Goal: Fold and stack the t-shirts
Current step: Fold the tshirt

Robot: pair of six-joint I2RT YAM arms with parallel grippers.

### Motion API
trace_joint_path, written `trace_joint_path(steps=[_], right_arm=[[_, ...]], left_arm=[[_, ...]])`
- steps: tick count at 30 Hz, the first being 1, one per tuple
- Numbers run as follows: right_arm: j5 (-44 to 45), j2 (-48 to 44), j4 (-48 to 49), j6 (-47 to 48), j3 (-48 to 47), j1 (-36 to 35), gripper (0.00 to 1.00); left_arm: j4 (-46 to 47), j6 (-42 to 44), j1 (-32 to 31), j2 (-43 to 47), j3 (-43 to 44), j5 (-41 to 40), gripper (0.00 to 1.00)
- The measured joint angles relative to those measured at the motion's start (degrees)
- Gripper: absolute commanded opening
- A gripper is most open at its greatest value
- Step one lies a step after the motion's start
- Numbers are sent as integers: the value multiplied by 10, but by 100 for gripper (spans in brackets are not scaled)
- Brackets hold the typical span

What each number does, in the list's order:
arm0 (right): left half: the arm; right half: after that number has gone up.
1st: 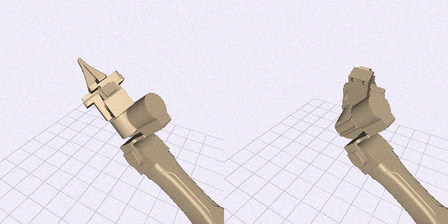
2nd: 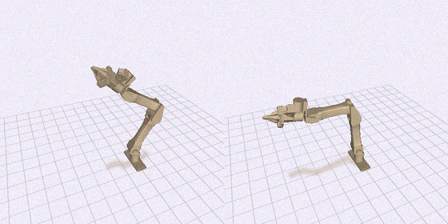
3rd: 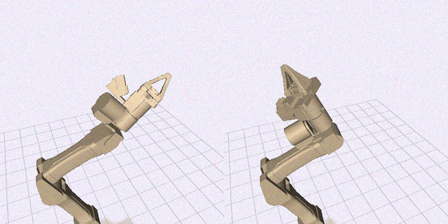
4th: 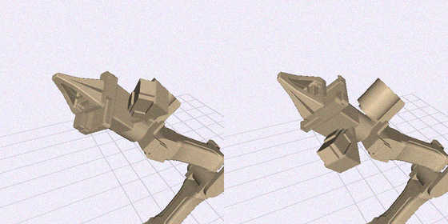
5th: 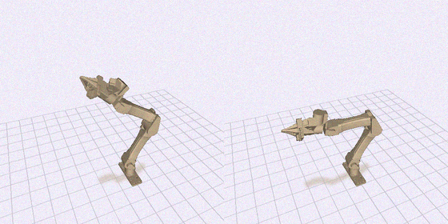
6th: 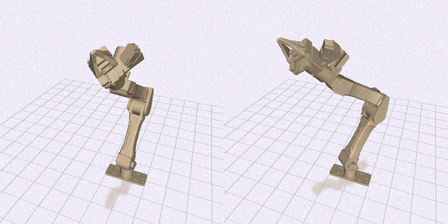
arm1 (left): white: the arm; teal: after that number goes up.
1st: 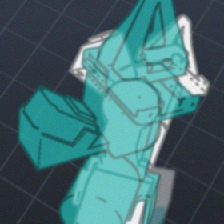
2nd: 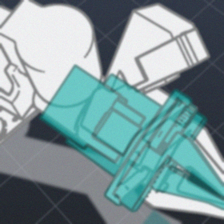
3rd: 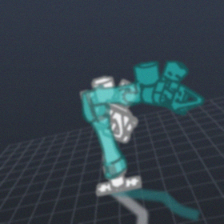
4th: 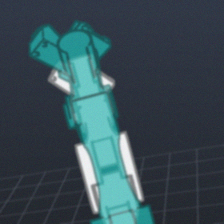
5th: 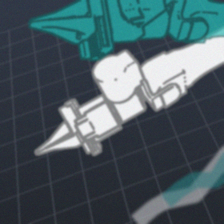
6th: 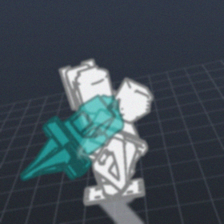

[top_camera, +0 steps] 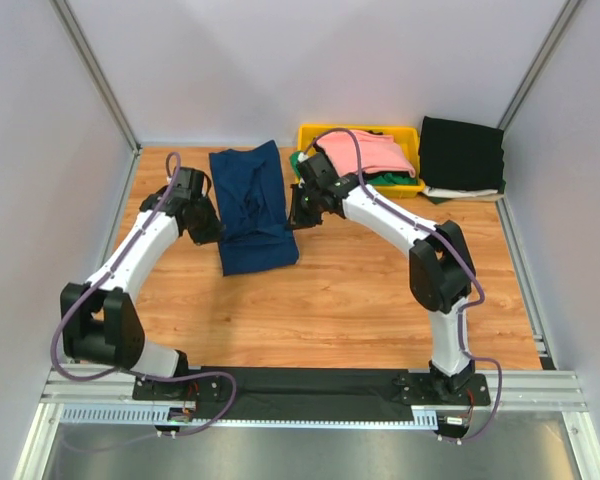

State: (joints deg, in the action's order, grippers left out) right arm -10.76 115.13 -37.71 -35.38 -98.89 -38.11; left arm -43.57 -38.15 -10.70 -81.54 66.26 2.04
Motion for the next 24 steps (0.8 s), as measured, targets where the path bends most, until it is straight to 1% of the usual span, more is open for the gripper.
trace_joint_path(steps=[8, 14, 18, 19, 20, 21, 22, 23, 24], right_arm=[[-36, 96, -25, 32, -121, 30, 0], [-61, 154, -30, 44, -201, 43, 0], [-70, 199, -33, 46, -253, 51, 1], [-72, 212, -35, 46, -268, 54, 3], [-74, 231, -39, 46, -292, 56, 18], [-75, 246, -39, 42, -310, 59, 34], [-77, 266, -42, 39, -337, 62, 54], [-80, 288, -45, 36, -371, 66, 70], [-80, 306, -45, 35, -398, 70, 83]], left_arm=[[-3, 27, 36, -120, 83, -7, 0], [-9, 40, 49, -201, 148, -9, 0], [-21, 42, 56, -261, 207, -11, 0], [-24, 43, 58, -280, 229, -11, 5], [-33, 46, 60, -303, 258, -10, 14], [-40, 50, 63, -327, 291, -9, 37], [-54, 56, 66, -354, 330, -5, 48], [-68, 58, 70, -385, 377, 3, 56], [-77, 64, 75, -413, 420, 10, 66]])
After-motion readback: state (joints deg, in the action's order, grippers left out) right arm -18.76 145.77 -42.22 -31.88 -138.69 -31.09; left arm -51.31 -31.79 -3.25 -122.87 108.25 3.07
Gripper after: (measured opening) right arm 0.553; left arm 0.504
